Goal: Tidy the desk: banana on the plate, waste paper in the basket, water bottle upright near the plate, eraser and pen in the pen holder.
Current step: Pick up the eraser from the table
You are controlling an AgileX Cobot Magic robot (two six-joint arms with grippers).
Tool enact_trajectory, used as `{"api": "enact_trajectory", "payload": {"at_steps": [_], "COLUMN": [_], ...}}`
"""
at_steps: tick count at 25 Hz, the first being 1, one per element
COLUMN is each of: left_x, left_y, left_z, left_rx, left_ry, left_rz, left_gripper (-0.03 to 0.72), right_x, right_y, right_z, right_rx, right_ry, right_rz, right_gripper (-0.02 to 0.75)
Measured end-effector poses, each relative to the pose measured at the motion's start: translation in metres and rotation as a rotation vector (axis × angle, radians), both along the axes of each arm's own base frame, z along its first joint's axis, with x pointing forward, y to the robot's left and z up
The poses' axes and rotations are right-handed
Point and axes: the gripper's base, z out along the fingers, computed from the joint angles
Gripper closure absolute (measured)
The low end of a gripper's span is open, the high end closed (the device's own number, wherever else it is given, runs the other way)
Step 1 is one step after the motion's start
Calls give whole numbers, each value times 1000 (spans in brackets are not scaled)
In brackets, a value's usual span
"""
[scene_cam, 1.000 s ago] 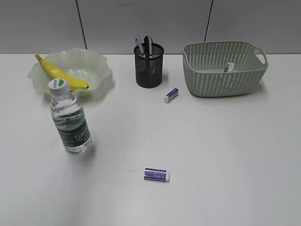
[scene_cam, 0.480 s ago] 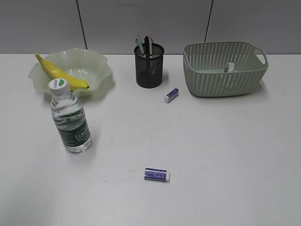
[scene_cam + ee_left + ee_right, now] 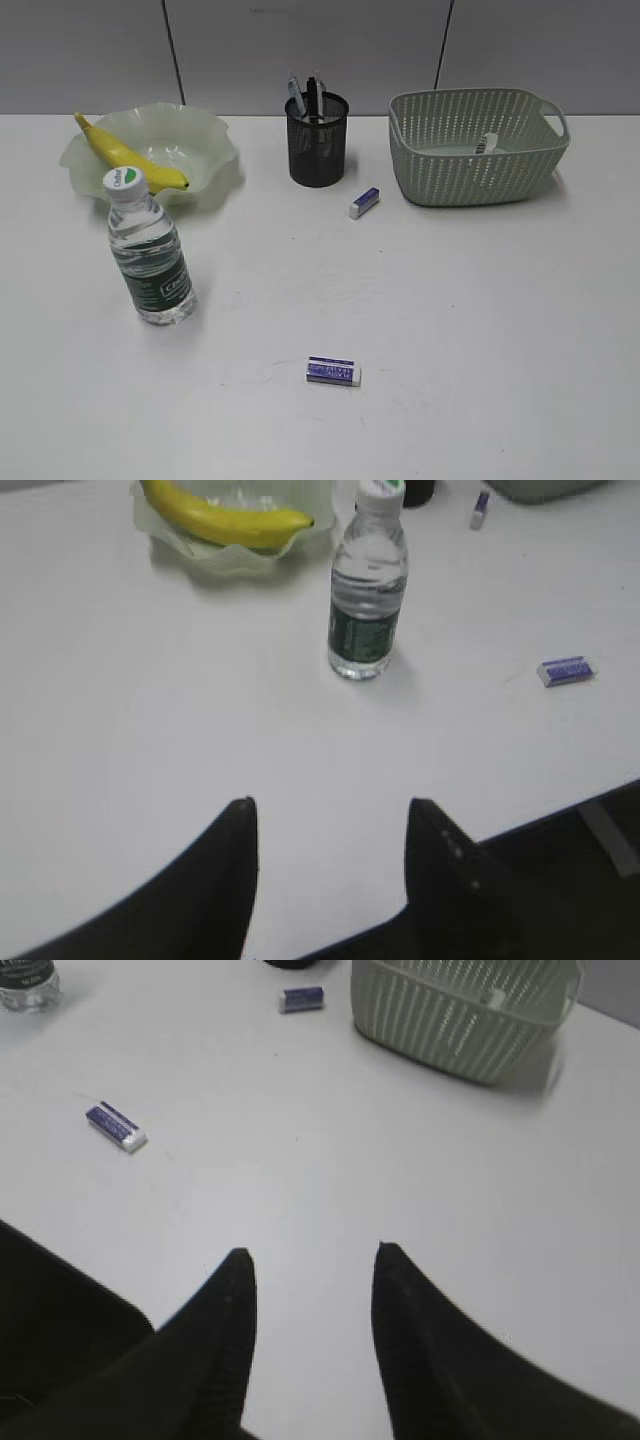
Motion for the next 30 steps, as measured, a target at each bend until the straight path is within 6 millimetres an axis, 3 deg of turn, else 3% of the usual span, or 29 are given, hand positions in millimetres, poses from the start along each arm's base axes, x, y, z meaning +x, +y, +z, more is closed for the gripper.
{"api": "enact_trajectory", "payload": {"at_steps": [4,10,14,18,22,30], "left_x": [-5,-1,3,3,3,3], "left_y": [4,1,-2,-2,-2,-2], "left_z": [0,1,-2,-2,-2,-2], "left_rx": [-31,-45,-51,-54,-55,-55], "left_ry": [-51,-98,-116,-120,-119,-119], "left_rz": [-1,-5,-16,-17,-18,-19], "left_gripper": [326,326,326,326,326,326], "right_x": [32,95,141,180,202,213], "right_y": [29,89,128,159,183,224], "right_z": [9,4,-12,-43,-72,-128], "right_rx": [-69,-277,-395,-495,-553,-606], "right_ry": [4,166,263,361,434,449], "right_rz": [79,289,412,496,575,662], "right_gripper": [416,416,416,416,414,327]}}
